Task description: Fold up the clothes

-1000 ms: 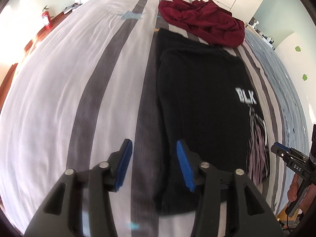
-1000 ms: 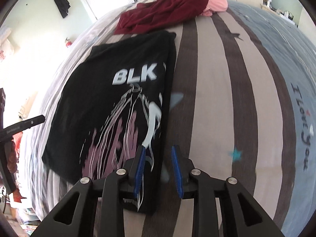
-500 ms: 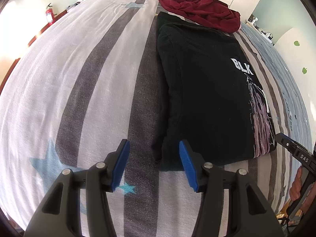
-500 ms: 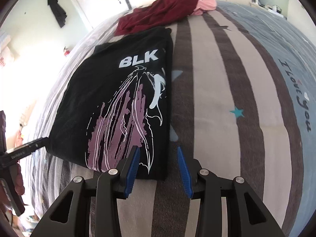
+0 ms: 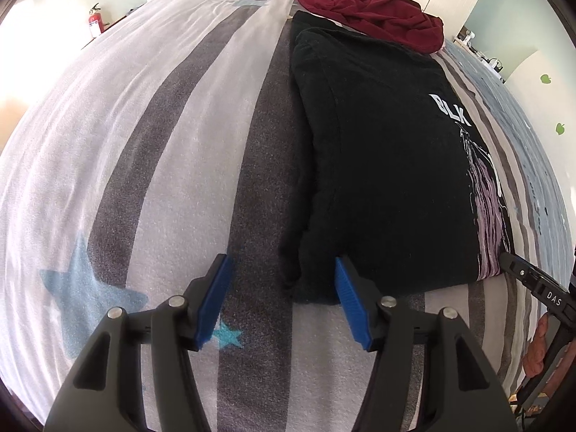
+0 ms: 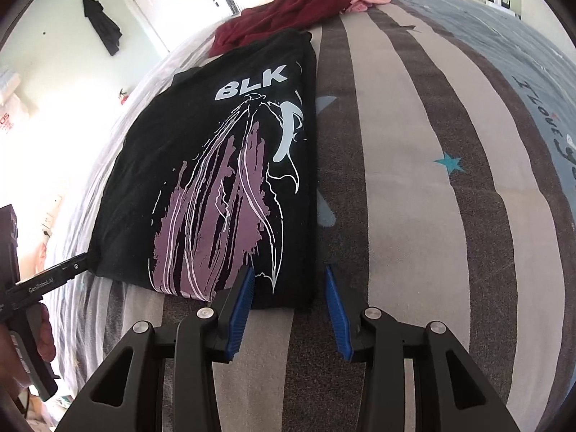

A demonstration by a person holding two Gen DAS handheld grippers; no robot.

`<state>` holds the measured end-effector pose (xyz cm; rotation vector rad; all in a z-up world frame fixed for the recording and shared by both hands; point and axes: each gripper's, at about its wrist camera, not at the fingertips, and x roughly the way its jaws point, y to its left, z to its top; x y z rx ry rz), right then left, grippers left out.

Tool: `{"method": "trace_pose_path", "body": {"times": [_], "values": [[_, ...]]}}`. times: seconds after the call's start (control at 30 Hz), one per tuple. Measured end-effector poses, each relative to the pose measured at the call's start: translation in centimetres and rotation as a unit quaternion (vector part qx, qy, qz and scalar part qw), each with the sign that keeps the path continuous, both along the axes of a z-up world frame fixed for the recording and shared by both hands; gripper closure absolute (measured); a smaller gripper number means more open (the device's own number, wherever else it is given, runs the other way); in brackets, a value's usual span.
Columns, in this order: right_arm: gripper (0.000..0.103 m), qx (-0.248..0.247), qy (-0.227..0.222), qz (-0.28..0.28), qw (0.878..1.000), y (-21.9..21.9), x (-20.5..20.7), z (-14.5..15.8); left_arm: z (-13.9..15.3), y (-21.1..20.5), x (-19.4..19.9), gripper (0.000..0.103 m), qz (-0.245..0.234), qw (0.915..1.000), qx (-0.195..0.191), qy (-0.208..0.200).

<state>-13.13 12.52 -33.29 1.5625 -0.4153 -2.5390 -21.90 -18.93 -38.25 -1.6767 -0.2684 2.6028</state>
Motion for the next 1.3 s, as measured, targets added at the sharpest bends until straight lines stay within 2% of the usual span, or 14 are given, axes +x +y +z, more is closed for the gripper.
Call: {"method": "trace_pose_path", "body": {"times": [0.1,0.2,0.4,0.73,1.07,1.3], "values": [[0.066,0.011,0.011,0.008,1.0,-0.4,0.2,1.0,1.6,1.8,0.0,0.046,-0.023,0.9967,-0.076,0.018],[0.066,0.023,0.011,0.009,1.0,-0.8,0.5,1.3,2.7,2.8,-0.1,0.046,-0.031,0.9944,-0.095,0.034],[0.066,0.022,0.011,-0.012,1.0,-0.4,0.5,1.5,3.2,2.9,-0.5,0.046,-0.009,0.996,-0.083,0.031],[0.066,0.021,0.018,-0.016,0.999,-0.2,-0.7,1.7,3.6,2.9,0.4,0.046,-0.012,0.9957,-0.081,0.045],[0.066,0.015,-0.003,-0.03,0.999,-0.9,0.5,0.1,0.3,2.6,1.7,0.046,0.003,0.9985,-0.053,0.012],[0.066,0.006,-0.009,-0.035,0.999,-0.9,0.2,-0.1,-0.1,1.7,1.4,0.046,0.016,0.9997,-0.014,0.01]]}}
